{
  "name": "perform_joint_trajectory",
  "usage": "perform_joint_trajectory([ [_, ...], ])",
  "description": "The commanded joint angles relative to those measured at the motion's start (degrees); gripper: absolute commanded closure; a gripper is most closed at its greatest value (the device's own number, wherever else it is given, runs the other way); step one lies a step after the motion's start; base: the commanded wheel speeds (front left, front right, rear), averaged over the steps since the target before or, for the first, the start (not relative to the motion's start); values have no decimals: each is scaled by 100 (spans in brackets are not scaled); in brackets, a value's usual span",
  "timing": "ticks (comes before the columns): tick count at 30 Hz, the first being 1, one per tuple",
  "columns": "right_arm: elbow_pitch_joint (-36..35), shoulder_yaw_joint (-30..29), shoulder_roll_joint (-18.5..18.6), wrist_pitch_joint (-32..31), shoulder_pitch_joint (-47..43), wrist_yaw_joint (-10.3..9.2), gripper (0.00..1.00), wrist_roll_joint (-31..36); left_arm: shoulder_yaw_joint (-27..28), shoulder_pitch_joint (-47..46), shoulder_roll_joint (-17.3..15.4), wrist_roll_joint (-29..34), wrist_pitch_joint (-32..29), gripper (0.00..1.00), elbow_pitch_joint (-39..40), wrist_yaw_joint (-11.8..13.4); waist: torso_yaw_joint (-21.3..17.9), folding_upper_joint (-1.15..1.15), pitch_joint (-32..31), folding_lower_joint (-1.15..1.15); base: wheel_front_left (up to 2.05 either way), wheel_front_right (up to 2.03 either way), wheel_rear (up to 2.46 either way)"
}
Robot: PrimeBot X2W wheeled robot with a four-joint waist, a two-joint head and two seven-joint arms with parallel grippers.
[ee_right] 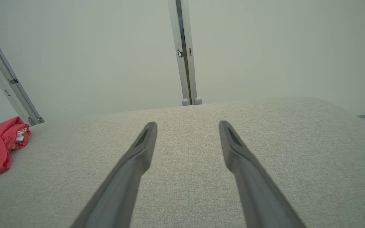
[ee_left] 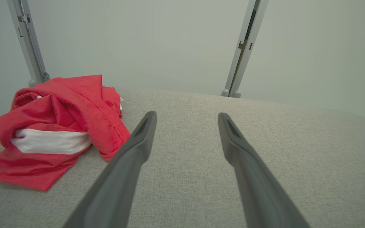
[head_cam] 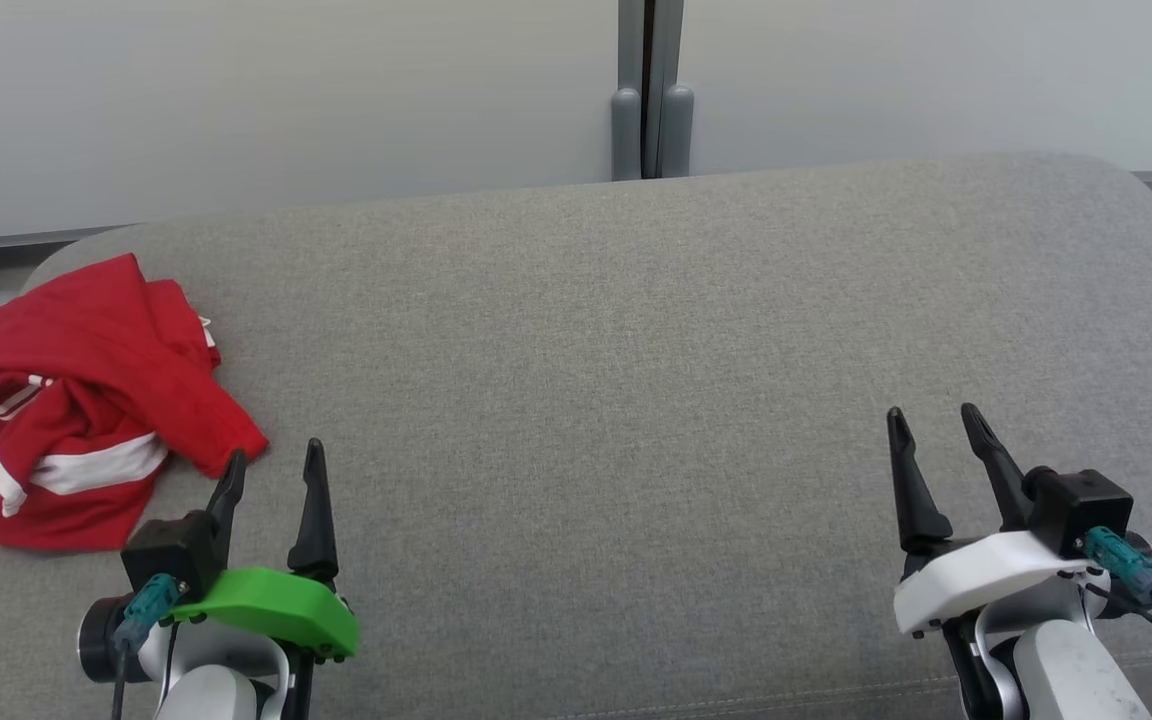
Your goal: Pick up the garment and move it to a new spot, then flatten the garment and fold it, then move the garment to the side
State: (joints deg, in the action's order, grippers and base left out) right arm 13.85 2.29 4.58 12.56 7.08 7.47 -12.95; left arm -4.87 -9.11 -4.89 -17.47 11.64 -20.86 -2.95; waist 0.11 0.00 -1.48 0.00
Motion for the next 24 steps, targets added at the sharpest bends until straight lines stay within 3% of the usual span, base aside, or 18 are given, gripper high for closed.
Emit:
perform_joint_trajectory([
  [1,6,-7,14,50,-72,3,0,173,6,14,-4,120,55,0,-36,56,-1,0,-9,0,0,0,0],
  [24,-27,-141,-52,252,-229,2,0,1054,-78,123,77,633,339,0,-254,135,12,0,-35,0,0,0,0],
])
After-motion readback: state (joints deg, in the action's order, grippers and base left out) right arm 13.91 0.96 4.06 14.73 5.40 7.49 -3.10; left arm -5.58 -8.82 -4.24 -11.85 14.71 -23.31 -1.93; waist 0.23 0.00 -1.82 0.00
